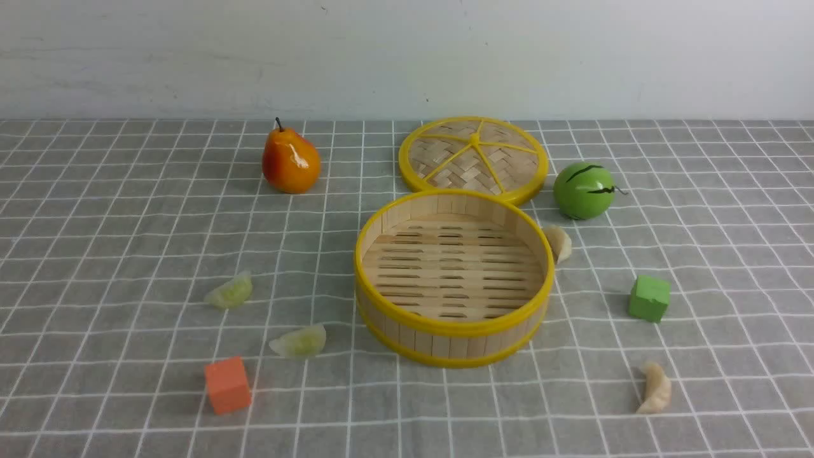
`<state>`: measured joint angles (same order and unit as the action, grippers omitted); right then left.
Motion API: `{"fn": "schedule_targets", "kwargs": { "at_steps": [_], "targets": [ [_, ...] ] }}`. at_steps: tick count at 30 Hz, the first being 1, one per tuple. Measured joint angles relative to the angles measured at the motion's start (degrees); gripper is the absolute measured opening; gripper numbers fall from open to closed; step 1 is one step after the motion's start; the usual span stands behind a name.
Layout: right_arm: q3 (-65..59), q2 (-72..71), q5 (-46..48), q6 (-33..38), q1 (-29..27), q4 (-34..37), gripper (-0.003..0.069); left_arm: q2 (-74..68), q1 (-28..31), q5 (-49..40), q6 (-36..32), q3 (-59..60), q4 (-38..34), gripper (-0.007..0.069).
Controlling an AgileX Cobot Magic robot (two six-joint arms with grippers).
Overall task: Put the dumplings into the steamer on the table with the grey tablecloth.
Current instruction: 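Reach for and grasp a dumpling on the table with the left gripper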
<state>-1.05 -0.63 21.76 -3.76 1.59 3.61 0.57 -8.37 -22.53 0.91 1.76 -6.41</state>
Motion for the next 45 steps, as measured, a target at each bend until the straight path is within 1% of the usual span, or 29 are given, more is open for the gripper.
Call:
{"fn": "schedule_targets", "kwargs": {
  "at_steps": [9, 29, 38, 43, 45],
  "targets": [
    [0.0, 0.0, 0.0, 0.0, 0.0, 0.0, 0.0044, 0.0, 0.0, 0.0, 0.0, 0.0, 0.0, 0.0237],
    [0.0, 0.0, 0.0, 0.0, 0.0, 0.0, 0.0076, 0.0, 0.0, 1.0, 0.0, 0.0, 0.01, 0.0237],
    [0.0, 0.0, -0.05, 0.0, 0.0, -0.98, 0.0083, 0.0, 0.0, 7.91, 0.0, 0.0, 0.01, 0.0237],
    [0.0, 0.0, -0.29, 0.0, 0.0, -1.17, 0.0085, 0.0, 0.0, 13.67, 0.0, 0.0, -0.27, 0.0237],
    [-0.05, 0.0, -0.99, 0.0, 0.0, -1.28, 0.0085, 0.0, 0.0, 17.71, 0.41, 0.0, -1.31, 0.0237]
  ]
}}
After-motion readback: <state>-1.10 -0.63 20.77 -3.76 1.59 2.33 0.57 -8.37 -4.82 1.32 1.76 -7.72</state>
